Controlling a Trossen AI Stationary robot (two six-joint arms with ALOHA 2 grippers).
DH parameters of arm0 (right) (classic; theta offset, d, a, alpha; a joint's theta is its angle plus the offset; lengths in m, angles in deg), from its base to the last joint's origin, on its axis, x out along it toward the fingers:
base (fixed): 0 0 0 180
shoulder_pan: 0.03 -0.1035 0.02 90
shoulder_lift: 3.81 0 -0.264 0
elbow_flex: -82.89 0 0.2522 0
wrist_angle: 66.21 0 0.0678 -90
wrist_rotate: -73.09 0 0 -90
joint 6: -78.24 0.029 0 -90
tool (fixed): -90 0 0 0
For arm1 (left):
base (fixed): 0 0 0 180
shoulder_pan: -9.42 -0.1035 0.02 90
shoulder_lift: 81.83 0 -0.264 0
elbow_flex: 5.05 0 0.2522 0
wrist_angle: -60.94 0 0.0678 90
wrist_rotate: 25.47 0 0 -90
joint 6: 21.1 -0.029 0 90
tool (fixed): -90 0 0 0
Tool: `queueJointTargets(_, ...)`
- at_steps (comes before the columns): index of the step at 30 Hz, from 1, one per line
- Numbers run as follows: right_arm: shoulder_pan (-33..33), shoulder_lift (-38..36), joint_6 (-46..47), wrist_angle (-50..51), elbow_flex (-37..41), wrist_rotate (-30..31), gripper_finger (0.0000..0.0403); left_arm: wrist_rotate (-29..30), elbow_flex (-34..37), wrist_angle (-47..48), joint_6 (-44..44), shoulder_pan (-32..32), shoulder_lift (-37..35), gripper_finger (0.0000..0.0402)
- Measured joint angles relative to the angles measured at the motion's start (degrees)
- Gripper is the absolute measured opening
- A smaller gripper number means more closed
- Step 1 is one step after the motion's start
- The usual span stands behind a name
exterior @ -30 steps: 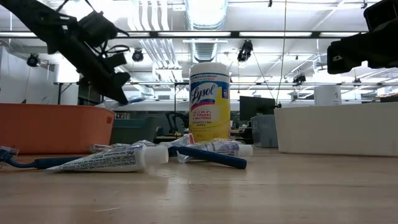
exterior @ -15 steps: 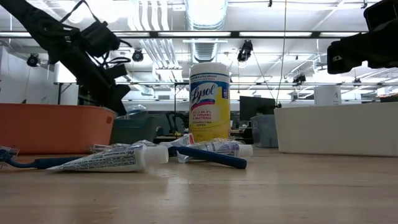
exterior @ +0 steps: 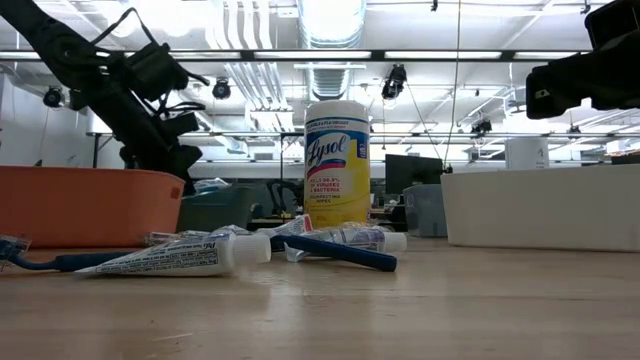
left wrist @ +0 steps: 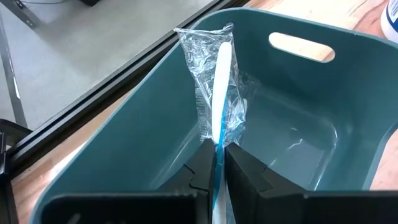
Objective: Pick & Place Travel size toiletries
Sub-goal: Put the blue toothbrush into the blue bin, then put the nail cutter into the orange bin
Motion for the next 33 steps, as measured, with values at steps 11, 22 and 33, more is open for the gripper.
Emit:
queueJointTargets(11, 0.0, 0.0, -0.01, -0.01, 0.0, 0.01, 0.0073, 0.66, -0.93, 0.01, -1.79, 0.0, -0.67, 0.0081)
queueJointTargets(22, 0.0, 0.0, 0.0, -0.01, 0.0, 0.01, 0.0075, 0.12, -4.13, 0.68, -2.17, 0.07, -0.7, 0.011)
queueJointTargets(33, 0.0, 0.0, 0.01, 0.0, 0.0, 0.02, 0.0084, -10.85, -8.45, 0.93, -0.39, 5.75, -0.81, 0.0106)
